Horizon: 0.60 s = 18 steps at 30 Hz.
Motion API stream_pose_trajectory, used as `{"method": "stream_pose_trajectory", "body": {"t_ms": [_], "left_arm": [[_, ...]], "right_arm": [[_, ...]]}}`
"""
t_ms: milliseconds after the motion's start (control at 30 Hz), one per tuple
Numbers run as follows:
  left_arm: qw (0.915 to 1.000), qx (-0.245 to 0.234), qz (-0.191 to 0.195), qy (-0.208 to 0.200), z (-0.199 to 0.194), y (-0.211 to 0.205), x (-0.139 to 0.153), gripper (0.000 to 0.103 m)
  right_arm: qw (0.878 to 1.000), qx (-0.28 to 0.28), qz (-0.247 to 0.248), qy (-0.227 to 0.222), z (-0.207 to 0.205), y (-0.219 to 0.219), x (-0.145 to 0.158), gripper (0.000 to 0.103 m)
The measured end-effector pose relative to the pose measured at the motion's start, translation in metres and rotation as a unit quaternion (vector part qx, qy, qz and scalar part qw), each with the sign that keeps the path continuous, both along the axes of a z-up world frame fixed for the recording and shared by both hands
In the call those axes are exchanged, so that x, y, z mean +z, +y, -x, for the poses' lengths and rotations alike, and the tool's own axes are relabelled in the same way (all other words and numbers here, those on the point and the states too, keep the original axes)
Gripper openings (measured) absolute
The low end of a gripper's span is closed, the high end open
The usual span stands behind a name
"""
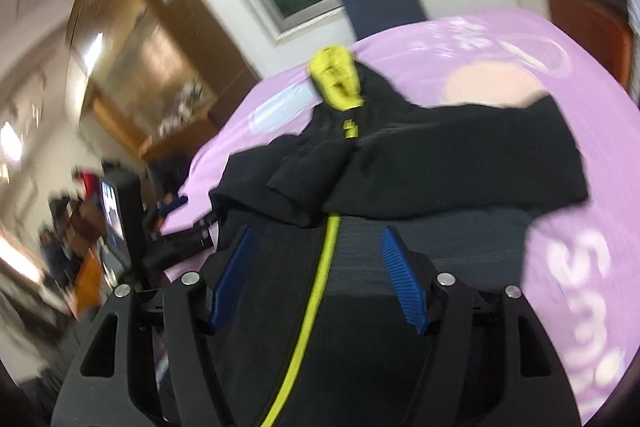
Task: Fold large clothes
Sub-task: 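Close both tools on the black hoodie hem edge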
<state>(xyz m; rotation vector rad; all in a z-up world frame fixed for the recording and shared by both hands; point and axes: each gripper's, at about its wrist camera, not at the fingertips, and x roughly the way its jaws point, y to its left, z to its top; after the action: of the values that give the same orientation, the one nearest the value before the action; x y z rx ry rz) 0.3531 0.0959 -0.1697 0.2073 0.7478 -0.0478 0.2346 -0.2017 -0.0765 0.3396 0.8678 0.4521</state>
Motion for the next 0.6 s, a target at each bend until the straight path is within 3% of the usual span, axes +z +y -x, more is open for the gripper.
{"method": "stream_pose_trajectory", "body": {"t_ms": [167, 267, 300, 400, 533, 600], "left_arm": [[0.9999, -0.004, 0.003, 0.009, -0.016, 0.01, -0.008, 0.083], [0.9998, -0.017, 0.007, 0.008, -0.021, 0.011, -0.01, 0.081], [0.9996, -0.025, 0.009, 0.004, -0.022, 0.01, -0.011, 0.073], [0.9985, -0.048, 0.022, 0.011, -0.023, 0.009, -0.015, 0.037], [0.9984, -0.047, 0.031, 0.007, -0.018, 0.012, -0.017, 0.019], [0.998, -0.043, 0.046, 0.009, -0.016, 0.016, -0.014, 0.017]], "right_arm": [[0.991, 0.07, 0.114, -0.021, -0.03, 0.07, -0.013, 0.065], [0.986, 0.081, 0.145, -0.016, -0.05, 0.092, -0.027, 0.064], [0.985, 0.082, 0.149, -0.013, -0.056, 0.096, -0.031, 0.063], [0.984, 0.078, 0.159, 0.001, -0.076, 0.104, -0.044, 0.056], [0.979, 0.075, 0.188, 0.011, -0.095, 0.115, -0.062, 0.05], [0.976, 0.074, 0.206, 0.009, -0.1, 0.118, -0.068, 0.043]]}}
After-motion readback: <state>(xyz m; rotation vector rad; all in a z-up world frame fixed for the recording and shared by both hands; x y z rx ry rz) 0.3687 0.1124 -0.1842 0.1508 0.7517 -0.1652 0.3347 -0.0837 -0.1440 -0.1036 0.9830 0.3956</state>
